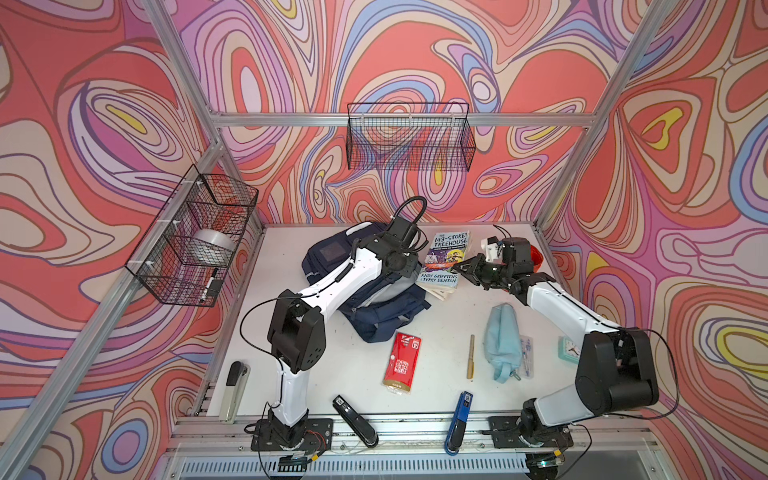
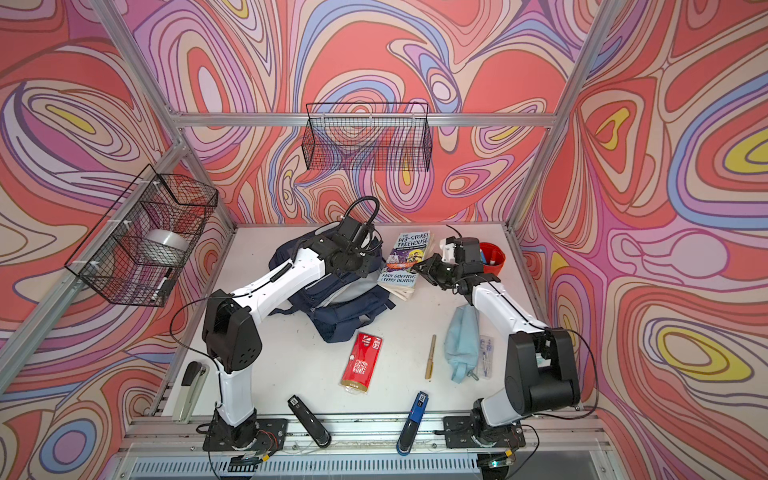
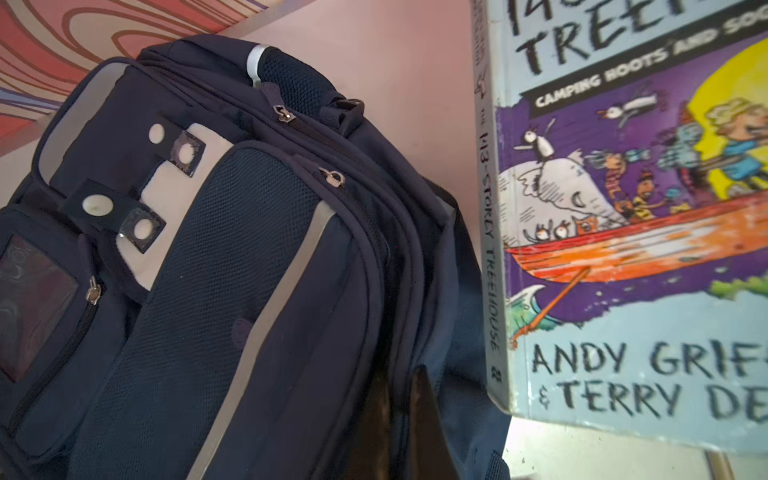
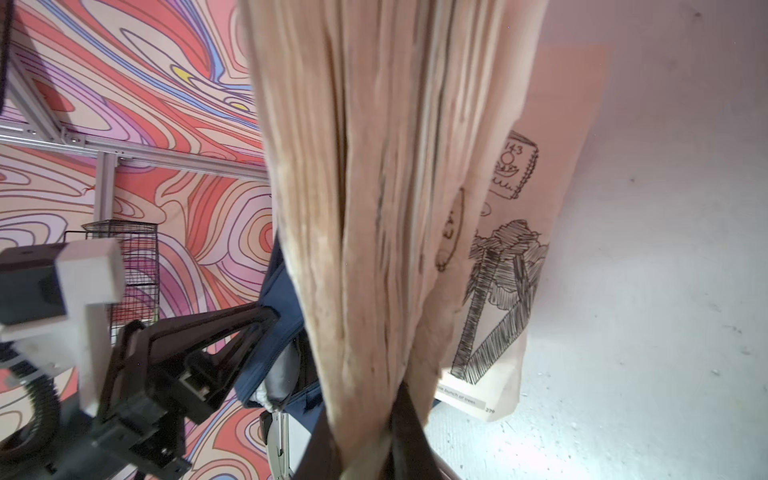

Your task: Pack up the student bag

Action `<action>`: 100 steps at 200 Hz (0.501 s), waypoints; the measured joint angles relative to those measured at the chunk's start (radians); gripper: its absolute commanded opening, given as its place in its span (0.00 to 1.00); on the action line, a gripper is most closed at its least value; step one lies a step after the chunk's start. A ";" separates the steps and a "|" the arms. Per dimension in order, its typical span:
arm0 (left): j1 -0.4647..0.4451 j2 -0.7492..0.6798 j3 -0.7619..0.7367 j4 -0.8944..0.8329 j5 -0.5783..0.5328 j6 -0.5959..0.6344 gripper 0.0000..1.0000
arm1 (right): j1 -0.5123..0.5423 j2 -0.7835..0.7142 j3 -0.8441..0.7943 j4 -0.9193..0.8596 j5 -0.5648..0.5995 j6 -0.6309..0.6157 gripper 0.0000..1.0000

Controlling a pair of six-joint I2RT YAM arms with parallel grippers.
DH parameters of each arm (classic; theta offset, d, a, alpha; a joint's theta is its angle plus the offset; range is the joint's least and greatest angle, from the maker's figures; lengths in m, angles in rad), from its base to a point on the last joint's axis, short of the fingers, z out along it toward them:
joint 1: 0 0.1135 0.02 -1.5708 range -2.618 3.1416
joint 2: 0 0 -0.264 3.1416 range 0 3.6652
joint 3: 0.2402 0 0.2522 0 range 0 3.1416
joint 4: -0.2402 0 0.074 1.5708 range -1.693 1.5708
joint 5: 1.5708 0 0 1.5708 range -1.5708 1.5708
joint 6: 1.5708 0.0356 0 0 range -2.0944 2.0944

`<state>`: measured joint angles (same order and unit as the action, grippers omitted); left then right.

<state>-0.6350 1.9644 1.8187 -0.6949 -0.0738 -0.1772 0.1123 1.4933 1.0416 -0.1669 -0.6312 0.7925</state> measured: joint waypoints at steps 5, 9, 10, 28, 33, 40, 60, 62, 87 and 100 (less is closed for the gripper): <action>0.002 0.000 0.001 0.003 0.003 -0.005 0.00 | 0.000 -0.006 0.006 0.002 -0.009 0.011 0.00; 0.004 0.000 0.002 0.006 0.005 -0.009 0.00 | 0.000 -0.012 0.008 0.008 -0.016 0.019 0.00; 0.005 0.000 0.002 0.007 0.005 -0.010 0.00 | 0.001 -0.014 0.008 0.013 -0.020 0.026 0.00; 0.012 0.000 0.011 0.011 0.007 -0.026 0.00 | 0.018 -0.024 0.007 0.051 -0.040 0.071 0.00; 0.013 0.000 0.016 0.011 0.006 -0.030 0.00 | 0.028 -0.023 0.006 0.059 -0.040 0.082 0.00; 0.016 0.000 0.024 0.011 0.006 -0.037 0.00 | 0.046 -0.023 -0.001 0.070 -0.040 0.094 0.00; 0.027 0.000 0.053 0.004 0.004 -0.051 0.00 | 0.114 -0.016 -0.019 0.088 -0.037 0.127 0.00; 0.029 0.000 0.056 0.002 0.002 -0.053 0.00 | 0.122 -0.015 -0.021 0.090 -0.036 0.129 0.00; 0.048 0.000 0.094 -0.019 -0.016 -0.063 0.00 | 0.168 -0.010 -0.053 0.140 -0.027 0.159 0.00; 0.053 0.000 0.100 -0.020 -0.027 -0.064 0.00 | 0.177 -0.010 -0.082 0.173 -0.029 0.175 0.00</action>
<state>-0.5823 1.9644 1.9190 -0.7147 -0.1009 -0.2409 0.2897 1.4837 0.9596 0.0063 -0.6605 0.9680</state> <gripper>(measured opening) 0.048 0.154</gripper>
